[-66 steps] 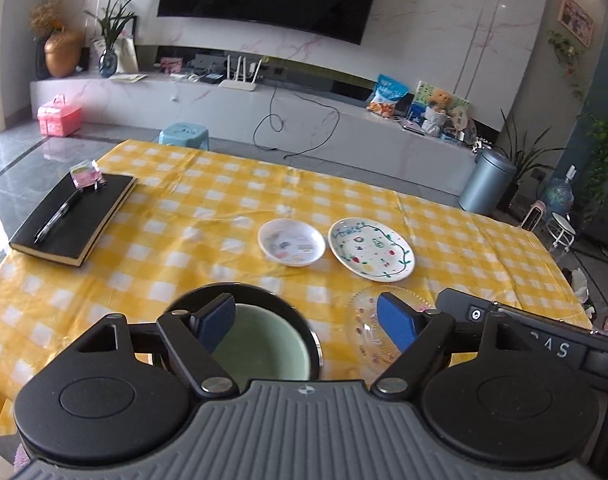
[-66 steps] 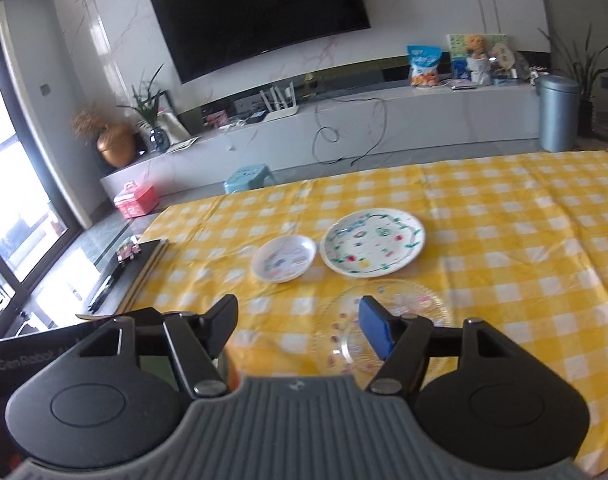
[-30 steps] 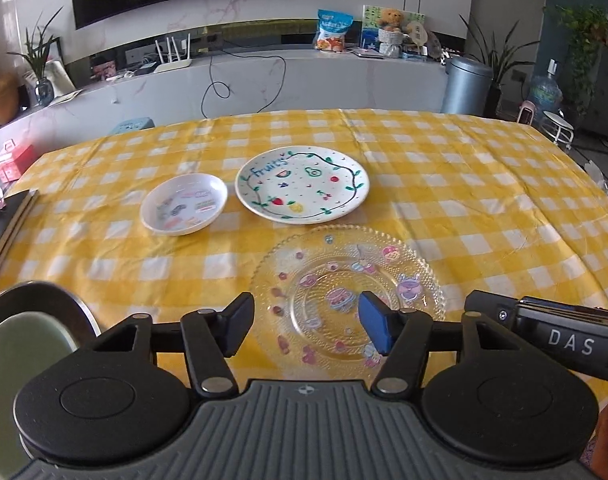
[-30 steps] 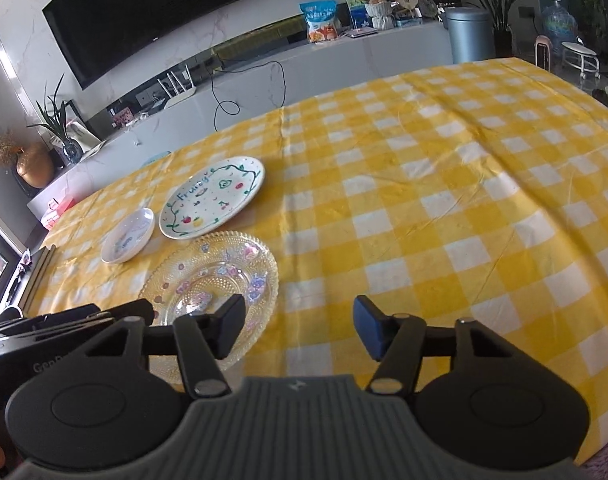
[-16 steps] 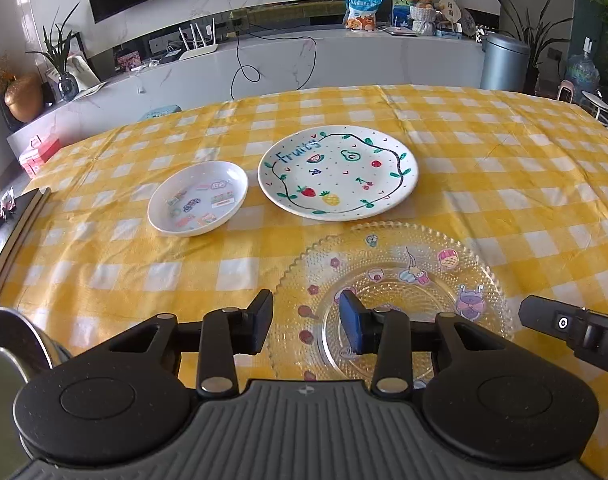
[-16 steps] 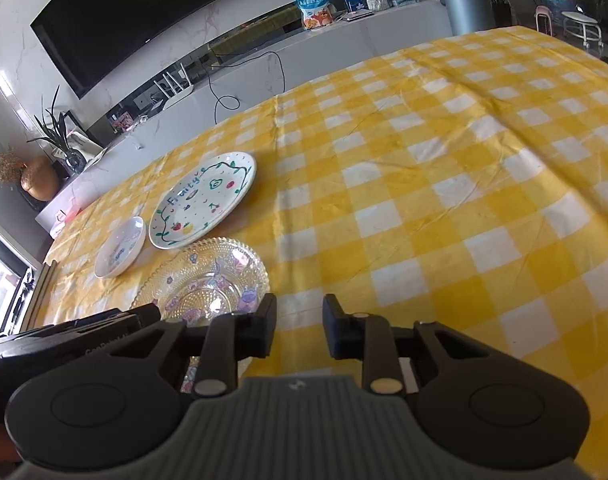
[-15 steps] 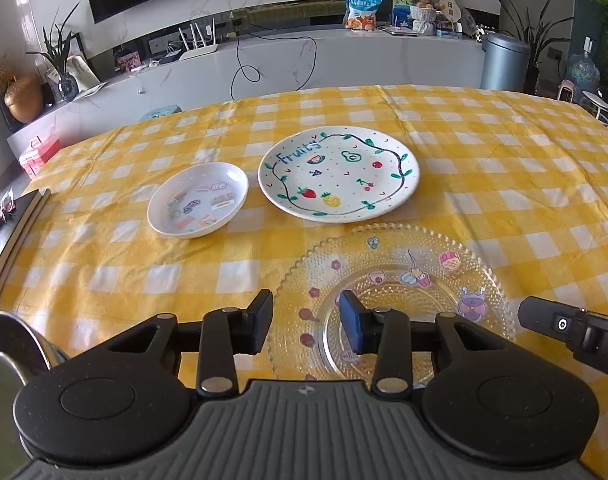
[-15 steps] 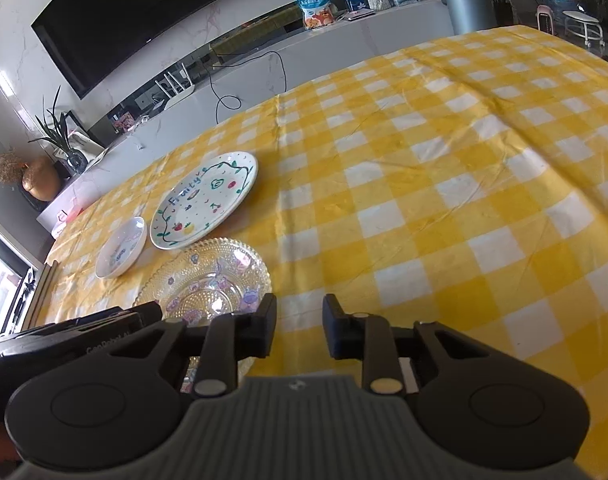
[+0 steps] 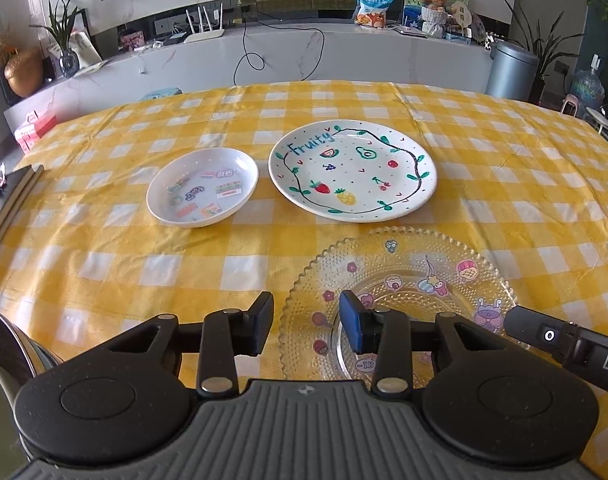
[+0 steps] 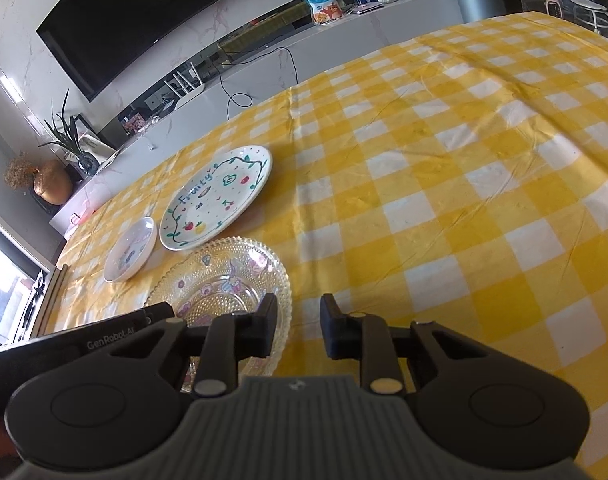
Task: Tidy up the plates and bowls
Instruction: 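Close both grippers on the rim of the clear glass plate, then lift the glass plate and carry it toward the stacked bowls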
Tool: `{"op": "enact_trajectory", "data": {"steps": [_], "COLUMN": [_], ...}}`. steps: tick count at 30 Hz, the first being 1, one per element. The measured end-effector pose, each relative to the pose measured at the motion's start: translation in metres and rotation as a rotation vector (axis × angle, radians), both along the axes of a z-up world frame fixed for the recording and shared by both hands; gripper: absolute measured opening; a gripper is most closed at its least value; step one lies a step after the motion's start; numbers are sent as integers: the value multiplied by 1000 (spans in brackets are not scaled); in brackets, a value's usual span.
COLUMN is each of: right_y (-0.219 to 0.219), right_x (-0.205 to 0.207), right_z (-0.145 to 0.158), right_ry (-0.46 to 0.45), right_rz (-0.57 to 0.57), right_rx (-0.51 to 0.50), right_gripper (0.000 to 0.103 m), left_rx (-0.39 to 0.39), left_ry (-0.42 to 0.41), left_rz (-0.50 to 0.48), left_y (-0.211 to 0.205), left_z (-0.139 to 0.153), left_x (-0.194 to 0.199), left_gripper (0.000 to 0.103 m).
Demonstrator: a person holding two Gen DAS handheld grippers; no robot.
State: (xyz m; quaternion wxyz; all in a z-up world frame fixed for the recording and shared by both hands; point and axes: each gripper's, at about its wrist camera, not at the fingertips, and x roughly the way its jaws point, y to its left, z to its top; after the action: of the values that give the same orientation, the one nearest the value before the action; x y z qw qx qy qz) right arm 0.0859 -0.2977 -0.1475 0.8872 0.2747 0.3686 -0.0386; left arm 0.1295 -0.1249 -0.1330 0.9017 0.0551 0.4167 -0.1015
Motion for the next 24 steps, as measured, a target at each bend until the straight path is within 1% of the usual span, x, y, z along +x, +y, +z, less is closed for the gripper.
{"op": "enact_trajectory", "data": {"steps": [3, 5, 8, 9, 11, 14, 18, 24], "right_y": [1, 1, 1, 2, 5, 8, 3, -9], "right_x": [-1, -1, -1, -1, -1, -1, -5, -16], "right_z": [-1, -1, -2, -2, -2, 0, 6, 12], "right_ry": [-3, -3, 5, 9, 12, 19, 15, 40], "right_rz": [-8, -12, -8, -6, -2, -10, -46, -72], "right_rx": [7, 20, 47, 50, 49, 28, 20, 10], "right_gripper": [22, 21, 15, 10, 7, 6, 5, 5], "left_rx": [-24, -29, -43, -45, -49, -57, -81, -122], "left_ry": [8, 9, 17, 19, 21, 27, 42, 72], "left_rz": [-2, 0, 13, 16, 22, 33, 23, 6], "left_y": [2, 2, 4, 5, 5, 5, 4, 0], "left_z": [0, 1, 1, 2, 2, 3, 5, 7], "left_x": [-1, -1, 1, 1, 1, 2, -1, -16], "left_gripper": [34, 33, 30, 30, 29, 25, 15, 13]}}
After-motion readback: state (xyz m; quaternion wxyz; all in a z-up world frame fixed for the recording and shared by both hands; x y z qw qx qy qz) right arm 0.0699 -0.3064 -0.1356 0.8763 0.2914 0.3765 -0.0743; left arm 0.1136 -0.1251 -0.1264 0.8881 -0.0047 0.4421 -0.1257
